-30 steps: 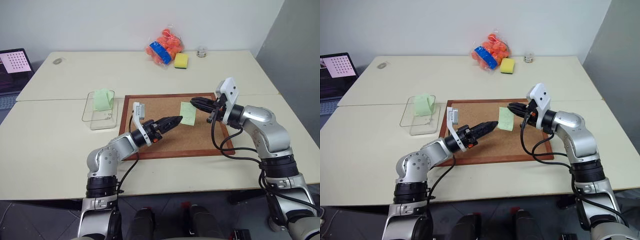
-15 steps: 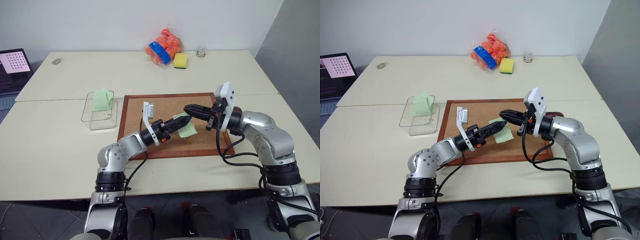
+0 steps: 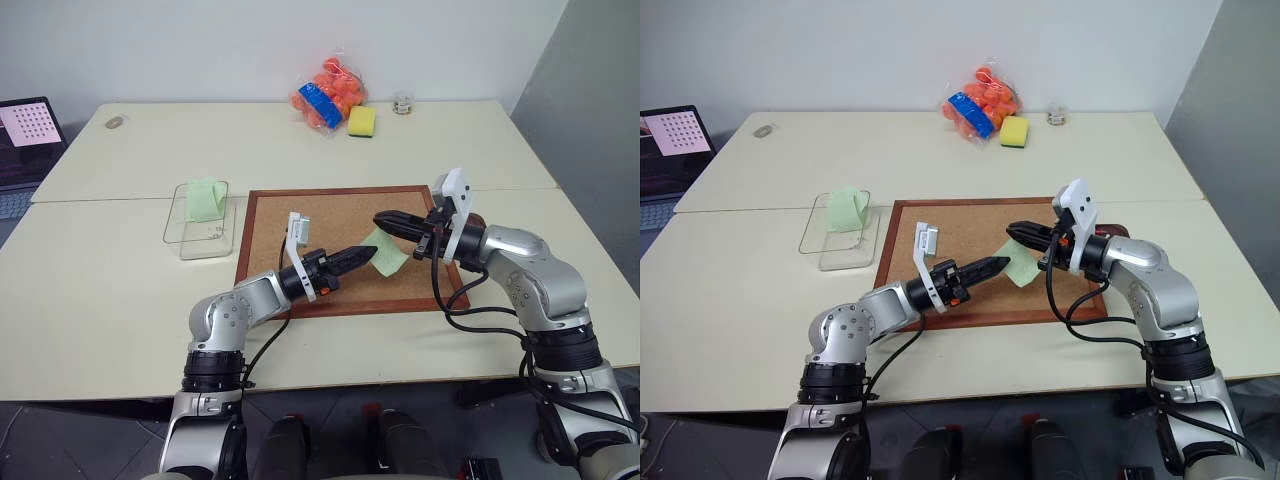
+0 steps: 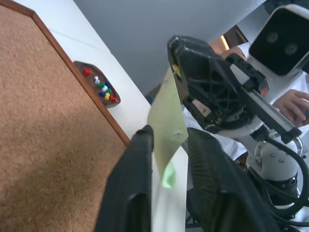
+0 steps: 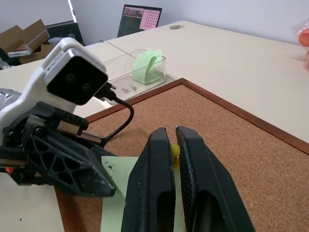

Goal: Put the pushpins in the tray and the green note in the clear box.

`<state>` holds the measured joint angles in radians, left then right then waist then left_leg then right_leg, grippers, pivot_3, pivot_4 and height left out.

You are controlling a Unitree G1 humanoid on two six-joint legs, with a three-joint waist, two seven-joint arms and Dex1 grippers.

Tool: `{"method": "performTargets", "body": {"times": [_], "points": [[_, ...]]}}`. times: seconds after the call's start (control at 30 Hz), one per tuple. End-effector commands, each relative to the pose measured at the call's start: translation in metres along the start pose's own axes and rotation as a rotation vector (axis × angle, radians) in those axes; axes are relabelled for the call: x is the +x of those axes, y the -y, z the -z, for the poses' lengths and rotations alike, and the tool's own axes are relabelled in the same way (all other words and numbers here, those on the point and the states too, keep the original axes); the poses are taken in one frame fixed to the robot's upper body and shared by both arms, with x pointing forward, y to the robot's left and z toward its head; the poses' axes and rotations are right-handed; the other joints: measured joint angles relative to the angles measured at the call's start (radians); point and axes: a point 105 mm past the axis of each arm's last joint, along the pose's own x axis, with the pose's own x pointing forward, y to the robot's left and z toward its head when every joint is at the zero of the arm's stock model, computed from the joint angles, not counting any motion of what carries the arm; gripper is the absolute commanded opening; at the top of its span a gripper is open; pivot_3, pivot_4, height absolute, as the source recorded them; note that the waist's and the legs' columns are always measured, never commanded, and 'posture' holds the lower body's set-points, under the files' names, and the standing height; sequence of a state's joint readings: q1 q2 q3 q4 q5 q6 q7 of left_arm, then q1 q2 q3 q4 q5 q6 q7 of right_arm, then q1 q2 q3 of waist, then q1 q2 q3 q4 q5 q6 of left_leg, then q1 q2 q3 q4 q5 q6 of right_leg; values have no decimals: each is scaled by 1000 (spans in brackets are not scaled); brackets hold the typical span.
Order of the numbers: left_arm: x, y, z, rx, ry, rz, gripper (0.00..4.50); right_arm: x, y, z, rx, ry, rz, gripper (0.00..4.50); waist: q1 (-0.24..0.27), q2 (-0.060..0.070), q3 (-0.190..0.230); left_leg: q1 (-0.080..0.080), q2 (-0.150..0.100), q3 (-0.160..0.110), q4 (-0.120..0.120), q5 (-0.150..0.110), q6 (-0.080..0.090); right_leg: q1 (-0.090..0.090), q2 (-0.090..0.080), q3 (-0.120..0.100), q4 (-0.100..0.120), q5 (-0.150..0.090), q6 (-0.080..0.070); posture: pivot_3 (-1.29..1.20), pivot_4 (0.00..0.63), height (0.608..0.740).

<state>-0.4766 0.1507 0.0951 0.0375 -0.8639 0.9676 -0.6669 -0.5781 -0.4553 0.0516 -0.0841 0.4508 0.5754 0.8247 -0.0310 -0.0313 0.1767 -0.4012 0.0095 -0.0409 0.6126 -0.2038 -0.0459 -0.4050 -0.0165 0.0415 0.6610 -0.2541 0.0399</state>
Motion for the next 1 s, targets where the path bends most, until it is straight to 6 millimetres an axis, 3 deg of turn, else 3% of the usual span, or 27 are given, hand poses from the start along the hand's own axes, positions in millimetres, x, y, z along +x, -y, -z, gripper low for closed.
{"method": "performTargets", "body": {"times": [0.03, 0.1, 0.53, 0.63, 0.9, 1.0], "points": [[4, 8, -4, 35, 12, 31, 305, -1, 0, -19, -45, 57, 1, 0, -1, 0, 0, 0, 0, 0, 0, 0, 0, 0, 0, 0, 0, 0, 0, 0, 150, 740], [5, 8, -6, 36, 20, 30, 7, 0, -2, -19, -44, 59, -1, 0, -1, 0, 0, 0, 0, 0, 0, 0, 0, 0, 0, 0, 0, 0, 0, 0, 150, 740], [2, -5, -18, -26, 109, -64, 7, -6, -7, -25, -52, 68, -4, 0, 0, 0, 0, 0, 0, 0, 0, 0, 0, 0, 0, 0, 0, 0, 0, 0, 150, 740], [1, -13, -18, -88, 156, -110, 7, -9, -7, -31, -55, 90, 6, 0, 0, 0, 0, 0, 0, 0, 0, 0, 0, 0, 0, 0, 0, 0, 0, 0, 150, 740], [3, -7, -5, -204, 212, -120, 7, -17, -5, -46, -42, 143, 73, 0, -1, 0, 0, 0, 0, 0, 0, 0, 0, 0, 0, 0, 0, 0, 0, 0, 150, 740], [3, -6, -5, -200, 207, -123, 7, -26, 12, -42, -3, 147, 189, 0, -1, 0, 0, 0, 0, 0, 0, 0, 0, 0, 0, 0, 0, 0, 0, 0, 150, 740]]}}
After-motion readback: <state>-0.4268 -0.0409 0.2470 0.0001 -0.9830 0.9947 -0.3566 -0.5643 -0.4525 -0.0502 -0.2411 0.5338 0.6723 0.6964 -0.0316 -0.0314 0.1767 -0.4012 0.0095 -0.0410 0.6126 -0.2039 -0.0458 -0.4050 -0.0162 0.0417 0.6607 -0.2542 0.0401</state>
